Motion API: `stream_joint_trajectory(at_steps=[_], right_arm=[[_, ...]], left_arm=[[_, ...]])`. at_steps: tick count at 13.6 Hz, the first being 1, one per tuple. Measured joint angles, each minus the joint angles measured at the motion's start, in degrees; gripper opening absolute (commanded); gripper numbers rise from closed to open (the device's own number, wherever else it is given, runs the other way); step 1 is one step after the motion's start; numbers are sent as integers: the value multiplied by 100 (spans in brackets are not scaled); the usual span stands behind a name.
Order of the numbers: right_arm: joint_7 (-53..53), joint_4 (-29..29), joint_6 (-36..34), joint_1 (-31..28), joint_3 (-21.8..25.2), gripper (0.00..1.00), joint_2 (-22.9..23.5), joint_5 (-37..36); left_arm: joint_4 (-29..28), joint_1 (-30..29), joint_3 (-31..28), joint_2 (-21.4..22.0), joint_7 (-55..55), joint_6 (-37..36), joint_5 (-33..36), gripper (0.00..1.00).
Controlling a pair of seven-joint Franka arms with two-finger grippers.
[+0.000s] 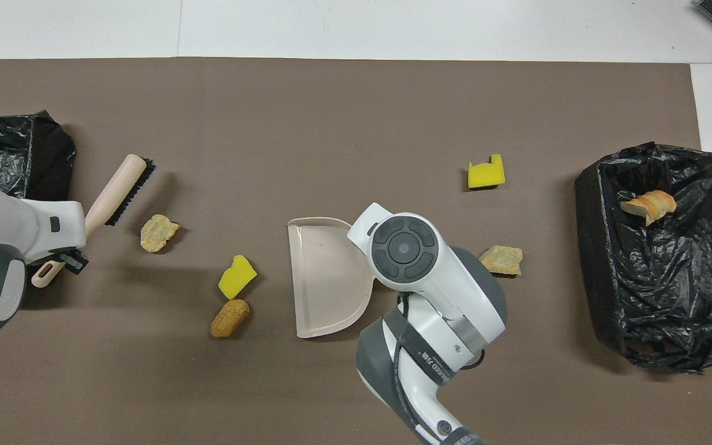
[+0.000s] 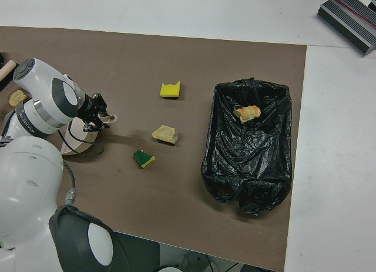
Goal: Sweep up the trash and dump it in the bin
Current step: 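Sweep the bread and yellow sponge toward the dustpan with the left gripper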
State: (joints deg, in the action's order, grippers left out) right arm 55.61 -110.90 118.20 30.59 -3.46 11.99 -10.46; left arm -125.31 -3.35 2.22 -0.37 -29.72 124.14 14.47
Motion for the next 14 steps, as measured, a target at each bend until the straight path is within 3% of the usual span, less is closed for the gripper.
stream_joint_trajectory(at_steps=[3,6,10,14], right_arm=[[0,-94,0,68,1,0,-26,-15],[10,-126,0,54,4,0,-28,-23],[17,-164,0,42,13,0,-30,-28],[19,-169,0,39,13,0,-32,-29]], left_arm=[[-196,3,52,-139,497,108,0,0],[-744,181,119,123,1142,88,-3,0],[-1222,1131,154,636,2175,-430,-4,0],[-1390,1936,180,826,3669,-836,-221,0]])
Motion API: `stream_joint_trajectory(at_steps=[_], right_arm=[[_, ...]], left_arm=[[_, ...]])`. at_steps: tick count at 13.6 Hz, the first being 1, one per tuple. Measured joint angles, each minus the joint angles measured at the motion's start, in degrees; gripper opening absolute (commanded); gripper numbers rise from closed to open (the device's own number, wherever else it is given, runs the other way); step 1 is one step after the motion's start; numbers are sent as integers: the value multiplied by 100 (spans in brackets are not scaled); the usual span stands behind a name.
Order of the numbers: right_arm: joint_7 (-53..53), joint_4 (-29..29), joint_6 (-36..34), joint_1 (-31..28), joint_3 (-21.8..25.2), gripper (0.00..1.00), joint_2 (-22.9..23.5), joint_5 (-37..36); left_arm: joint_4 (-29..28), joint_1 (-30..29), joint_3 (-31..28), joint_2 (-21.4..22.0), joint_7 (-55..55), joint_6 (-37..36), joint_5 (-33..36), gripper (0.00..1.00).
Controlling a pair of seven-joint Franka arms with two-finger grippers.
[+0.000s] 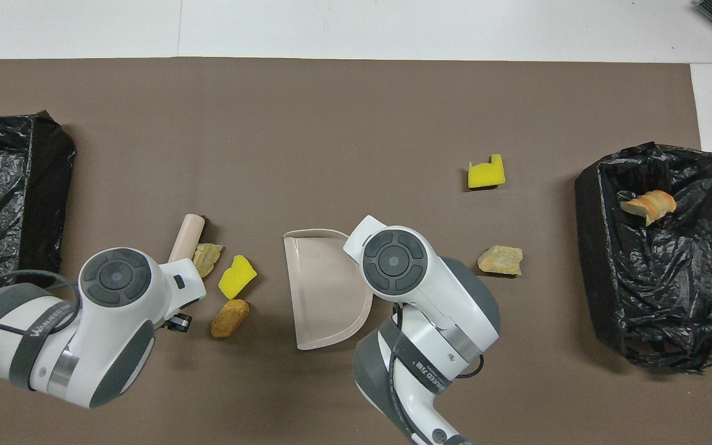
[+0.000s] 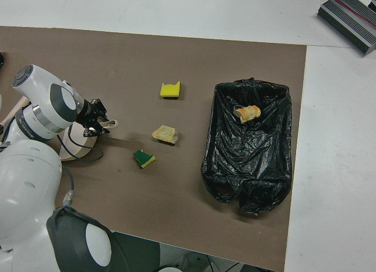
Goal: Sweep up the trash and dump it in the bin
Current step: 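Sweep the bread and yellow sponge toward the dustpan with the left gripper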
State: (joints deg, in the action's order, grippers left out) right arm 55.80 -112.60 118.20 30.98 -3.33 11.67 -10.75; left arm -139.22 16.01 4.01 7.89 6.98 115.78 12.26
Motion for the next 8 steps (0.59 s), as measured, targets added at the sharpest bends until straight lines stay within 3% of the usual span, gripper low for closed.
stream_joint_trajectory(at_steps=[4,8], right_arm=[[154,-29,0,-87,2,0,0,0],[266,-40,0,-145,5,0,-1,0]], left_arm=[[-69,523,12,179,1132,-448,-1188,0],[-60,1005,11,216,1863,-412,-2195,0]])
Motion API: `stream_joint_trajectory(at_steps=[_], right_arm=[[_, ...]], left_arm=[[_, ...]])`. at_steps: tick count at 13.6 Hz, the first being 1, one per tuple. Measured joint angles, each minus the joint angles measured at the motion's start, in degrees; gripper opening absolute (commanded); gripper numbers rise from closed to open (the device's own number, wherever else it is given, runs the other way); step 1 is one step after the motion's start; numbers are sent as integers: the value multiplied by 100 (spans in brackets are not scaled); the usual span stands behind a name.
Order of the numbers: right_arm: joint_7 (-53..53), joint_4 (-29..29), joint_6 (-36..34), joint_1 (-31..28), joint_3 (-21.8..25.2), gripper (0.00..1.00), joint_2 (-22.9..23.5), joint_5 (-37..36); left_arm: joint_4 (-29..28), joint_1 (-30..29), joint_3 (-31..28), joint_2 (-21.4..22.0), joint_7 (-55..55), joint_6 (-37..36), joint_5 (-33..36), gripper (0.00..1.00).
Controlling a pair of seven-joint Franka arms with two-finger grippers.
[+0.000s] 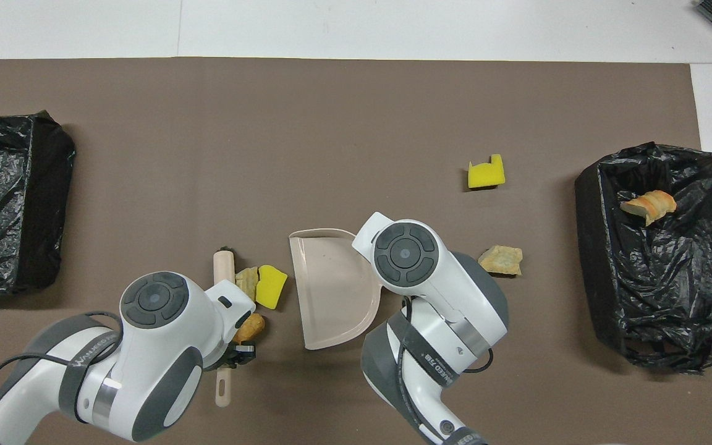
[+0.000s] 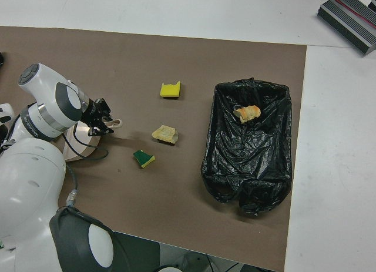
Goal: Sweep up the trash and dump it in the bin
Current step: 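Sweep the bread and yellow sponge toward the dustpan with the left gripper, then brush the gathered trash into the dustpan with the left gripper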
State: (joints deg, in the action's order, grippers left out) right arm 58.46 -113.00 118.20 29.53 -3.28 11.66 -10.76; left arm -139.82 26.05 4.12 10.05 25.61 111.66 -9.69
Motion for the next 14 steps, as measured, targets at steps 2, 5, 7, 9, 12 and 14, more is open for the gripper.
stream_joint_trajectory(at_steps=[2,5,7,9,12,14], right_arm=[[41,-1,0,-18,4,0,0,0],[43,-8,0,-30,4,0,0,0],[46,-16,0,-61,4,0,-1,0],[47,-23,0,-70,4,0,-1,0],[47,-25,0,-70,4,0,-1,0],[48,-25,0,-70,4,0,-2,0]], left_arm=[[6,298,1,2,111,193,-389,0],[174,665,2,-51,123,461,-847,0],[491,865,5,-182,122,498,-1073,0],[803,1124,5,-300,328,466,-1133,0],[1042,1263,-5,-235,1398,-210,-1104,0],[1052,1262,-57,-29,2255,-816,-721,0]])
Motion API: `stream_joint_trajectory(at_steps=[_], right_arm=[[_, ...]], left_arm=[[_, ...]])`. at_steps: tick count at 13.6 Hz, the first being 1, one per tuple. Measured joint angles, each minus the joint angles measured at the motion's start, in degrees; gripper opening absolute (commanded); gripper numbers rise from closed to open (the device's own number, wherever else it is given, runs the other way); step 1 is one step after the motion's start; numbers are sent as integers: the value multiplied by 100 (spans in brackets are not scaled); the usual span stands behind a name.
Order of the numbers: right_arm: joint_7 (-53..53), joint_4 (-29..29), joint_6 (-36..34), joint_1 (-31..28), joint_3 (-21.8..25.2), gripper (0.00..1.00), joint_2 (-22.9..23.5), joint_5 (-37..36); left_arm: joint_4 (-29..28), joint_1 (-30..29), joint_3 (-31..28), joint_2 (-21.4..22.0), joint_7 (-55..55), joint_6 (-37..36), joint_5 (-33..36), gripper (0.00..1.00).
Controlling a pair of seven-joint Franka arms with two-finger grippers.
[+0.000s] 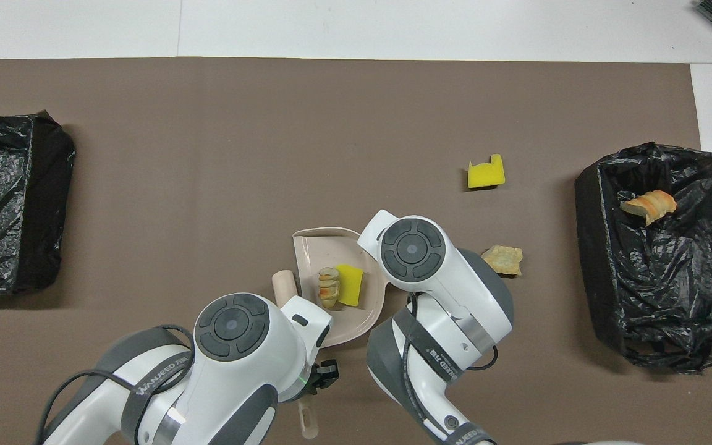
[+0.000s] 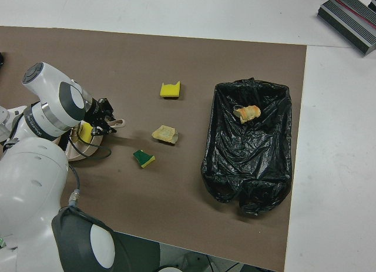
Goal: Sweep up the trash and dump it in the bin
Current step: 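Brush the gathered trash into the dustpan with the left gripper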
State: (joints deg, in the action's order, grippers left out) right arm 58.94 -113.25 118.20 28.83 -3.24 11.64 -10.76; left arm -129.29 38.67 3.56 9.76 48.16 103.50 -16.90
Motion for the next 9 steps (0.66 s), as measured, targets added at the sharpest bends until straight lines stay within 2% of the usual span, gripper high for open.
stream_joint_trajectory(at_steps=[2,4,7,9], right_arm=[[0,0,0,0,0,0,0,0],[0,0,2,0,0,0,-1,0],[0,-1,2,0,0,0,-1,0],[0,-1,2,0,0,0,-1,0]], left_arm=[[-48,-9,-29,219,691,-581,341,0],[-319,-50,-51,455,1158,-837,468,0],[-1036,-80,-61,826,1452,-795,479,0],[-1339,-96,-63,885,1514,-349,480,0]])
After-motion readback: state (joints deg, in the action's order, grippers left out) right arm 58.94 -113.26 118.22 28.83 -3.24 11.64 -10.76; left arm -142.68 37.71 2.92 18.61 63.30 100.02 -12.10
